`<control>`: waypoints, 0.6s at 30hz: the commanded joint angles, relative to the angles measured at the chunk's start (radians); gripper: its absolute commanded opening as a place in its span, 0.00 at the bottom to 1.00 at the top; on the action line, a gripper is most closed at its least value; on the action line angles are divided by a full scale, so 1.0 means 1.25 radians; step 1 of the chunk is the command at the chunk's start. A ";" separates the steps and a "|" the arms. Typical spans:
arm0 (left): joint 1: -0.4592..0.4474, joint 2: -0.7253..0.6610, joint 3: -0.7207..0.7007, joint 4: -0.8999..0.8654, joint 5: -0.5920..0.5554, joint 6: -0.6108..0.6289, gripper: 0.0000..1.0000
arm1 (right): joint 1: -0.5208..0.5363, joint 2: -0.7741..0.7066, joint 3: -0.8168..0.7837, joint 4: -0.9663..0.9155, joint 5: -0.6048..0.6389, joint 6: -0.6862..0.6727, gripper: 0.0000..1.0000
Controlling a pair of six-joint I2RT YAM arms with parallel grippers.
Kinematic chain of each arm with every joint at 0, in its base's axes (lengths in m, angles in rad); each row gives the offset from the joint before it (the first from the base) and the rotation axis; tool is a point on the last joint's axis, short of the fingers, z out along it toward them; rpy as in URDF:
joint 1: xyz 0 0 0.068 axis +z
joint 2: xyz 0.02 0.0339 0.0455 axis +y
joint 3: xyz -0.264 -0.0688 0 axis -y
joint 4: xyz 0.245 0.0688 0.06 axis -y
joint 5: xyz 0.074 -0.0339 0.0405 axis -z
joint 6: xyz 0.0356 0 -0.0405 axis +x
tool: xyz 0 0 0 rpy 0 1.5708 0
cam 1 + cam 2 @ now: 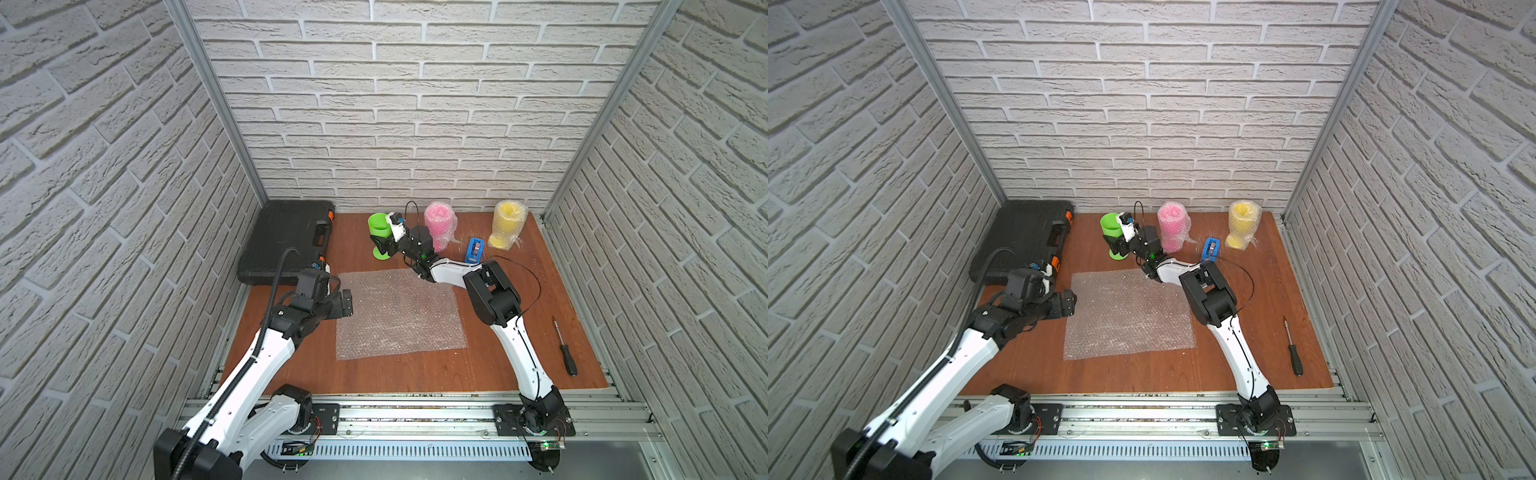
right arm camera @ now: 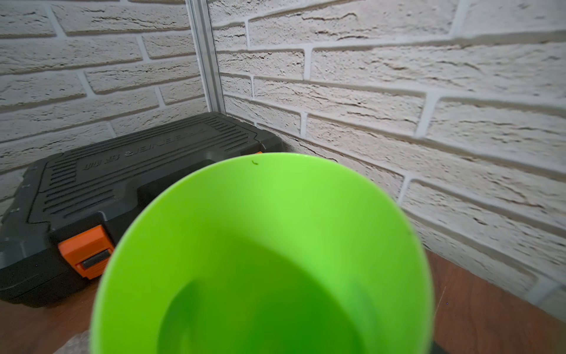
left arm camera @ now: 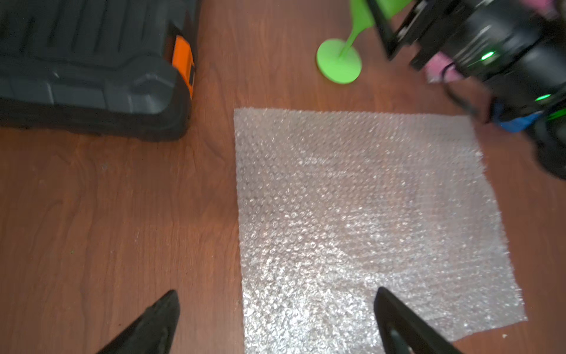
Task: Wrap wine glasses in bubble wrap
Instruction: Pick up the wine glass at the center of the board.
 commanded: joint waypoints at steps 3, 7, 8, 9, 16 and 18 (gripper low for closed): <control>0.024 0.083 -0.020 0.012 0.022 -0.012 0.97 | 0.003 -0.161 -0.101 0.063 -0.017 -0.007 0.81; 0.047 0.168 -0.013 0.017 0.037 -0.022 0.95 | 0.005 -0.278 -0.216 0.030 -0.007 -0.011 0.80; 0.051 0.188 -0.011 0.018 0.035 -0.024 0.94 | 0.005 -0.306 -0.239 0.016 -0.003 -0.009 0.80; 0.058 0.212 -0.007 0.014 0.030 -0.030 0.90 | 0.006 -0.337 -0.264 -0.006 0.002 -0.005 0.79; 0.099 0.350 -0.003 0.063 0.105 -0.020 0.69 | 0.009 -0.544 -0.369 -0.212 0.026 0.054 0.73; 0.100 0.377 -0.004 0.089 0.136 -0.010 0.62 | 0.011 -0.593 -0.382 -0.285 0.024 0.069 0.69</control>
